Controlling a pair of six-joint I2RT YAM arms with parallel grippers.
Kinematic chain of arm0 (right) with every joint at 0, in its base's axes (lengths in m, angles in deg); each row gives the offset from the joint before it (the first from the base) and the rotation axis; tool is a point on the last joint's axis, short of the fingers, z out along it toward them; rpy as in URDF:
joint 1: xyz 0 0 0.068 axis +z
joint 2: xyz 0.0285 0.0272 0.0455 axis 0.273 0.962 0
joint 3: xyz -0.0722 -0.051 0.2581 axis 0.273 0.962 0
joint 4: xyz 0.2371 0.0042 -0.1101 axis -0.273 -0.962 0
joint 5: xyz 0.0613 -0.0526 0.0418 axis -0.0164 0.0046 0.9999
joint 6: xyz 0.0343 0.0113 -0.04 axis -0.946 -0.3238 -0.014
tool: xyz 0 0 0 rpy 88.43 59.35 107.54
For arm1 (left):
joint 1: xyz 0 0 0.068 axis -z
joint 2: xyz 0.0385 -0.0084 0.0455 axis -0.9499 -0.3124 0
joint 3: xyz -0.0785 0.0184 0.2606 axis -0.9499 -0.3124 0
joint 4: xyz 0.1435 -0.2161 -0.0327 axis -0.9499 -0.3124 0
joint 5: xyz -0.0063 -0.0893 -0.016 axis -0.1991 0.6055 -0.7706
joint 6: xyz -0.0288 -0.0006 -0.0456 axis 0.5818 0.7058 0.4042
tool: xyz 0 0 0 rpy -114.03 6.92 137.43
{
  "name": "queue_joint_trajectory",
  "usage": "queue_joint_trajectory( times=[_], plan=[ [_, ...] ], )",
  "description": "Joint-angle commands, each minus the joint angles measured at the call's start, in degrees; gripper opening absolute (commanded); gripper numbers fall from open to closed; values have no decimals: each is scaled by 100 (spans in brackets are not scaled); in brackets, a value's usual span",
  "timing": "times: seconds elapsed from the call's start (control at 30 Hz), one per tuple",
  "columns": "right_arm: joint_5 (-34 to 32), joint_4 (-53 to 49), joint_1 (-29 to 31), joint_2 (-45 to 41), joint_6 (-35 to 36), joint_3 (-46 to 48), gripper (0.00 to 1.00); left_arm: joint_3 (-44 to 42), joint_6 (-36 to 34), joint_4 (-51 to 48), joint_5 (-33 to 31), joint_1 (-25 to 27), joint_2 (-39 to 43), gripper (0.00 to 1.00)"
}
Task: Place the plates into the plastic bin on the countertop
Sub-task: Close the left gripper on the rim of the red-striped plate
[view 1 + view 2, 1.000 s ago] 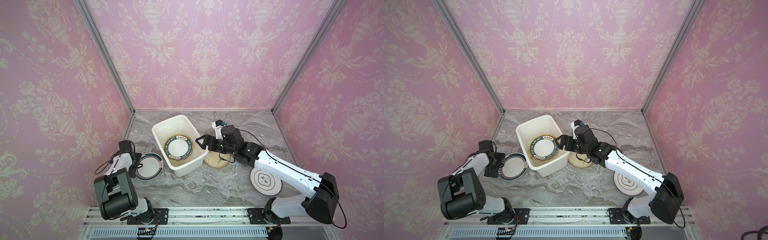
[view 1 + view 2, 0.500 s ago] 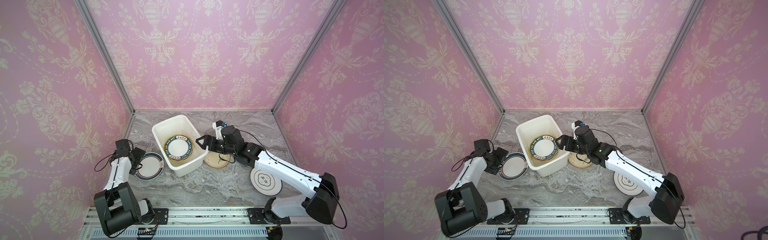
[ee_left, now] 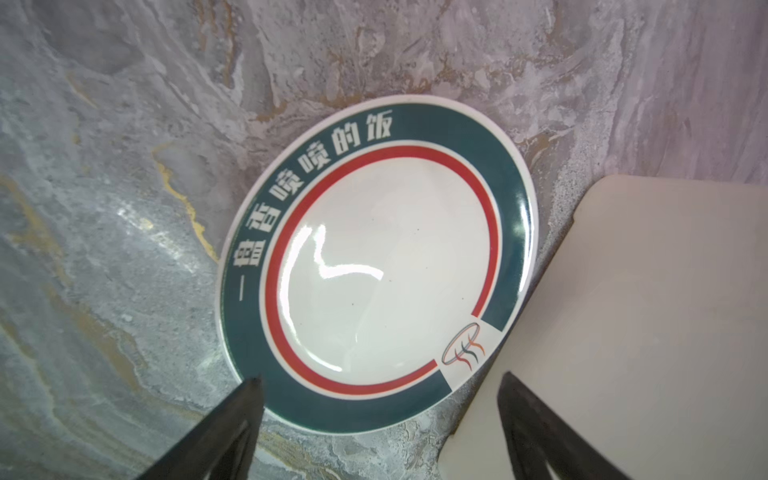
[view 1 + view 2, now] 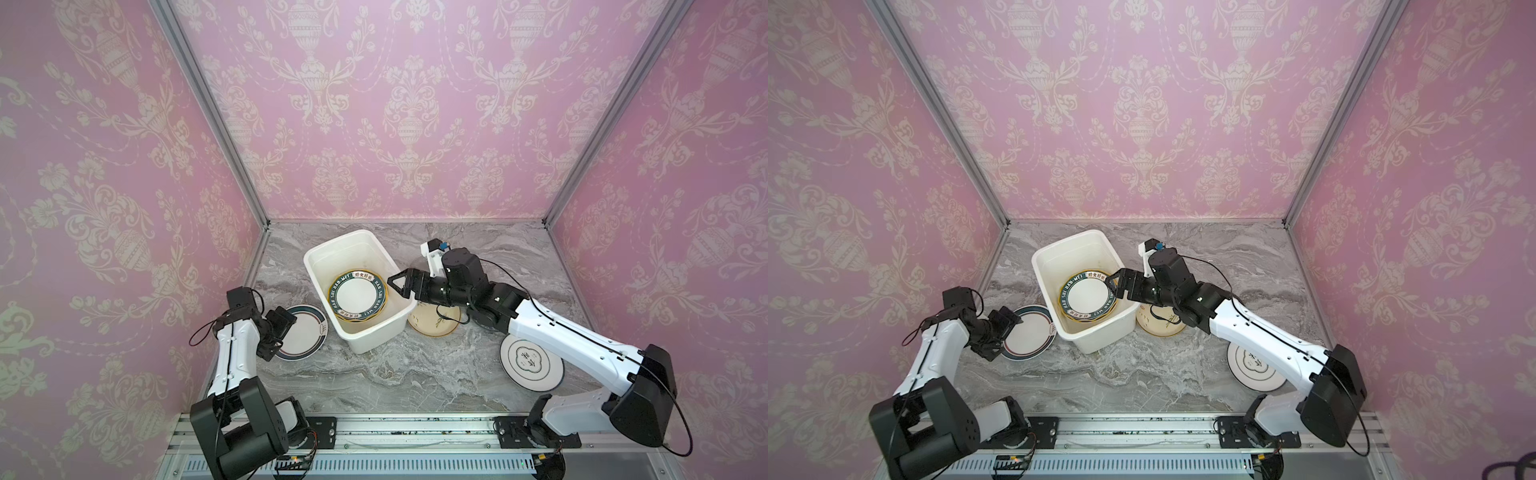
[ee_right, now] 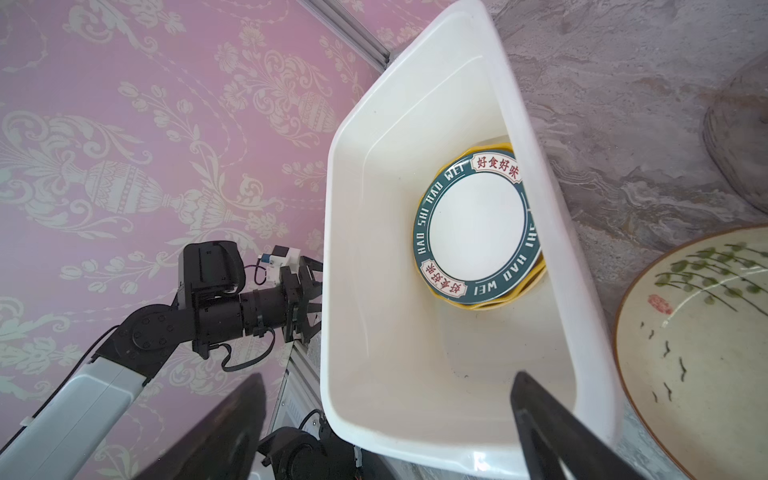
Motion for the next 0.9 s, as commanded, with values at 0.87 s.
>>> queue_joint_trajectory(
  times=[0.87],
  plan=[
    [119,128,-191,91,-24,-85,93,-13,-1232,553,500,-684,-1347,73]
  ],
)
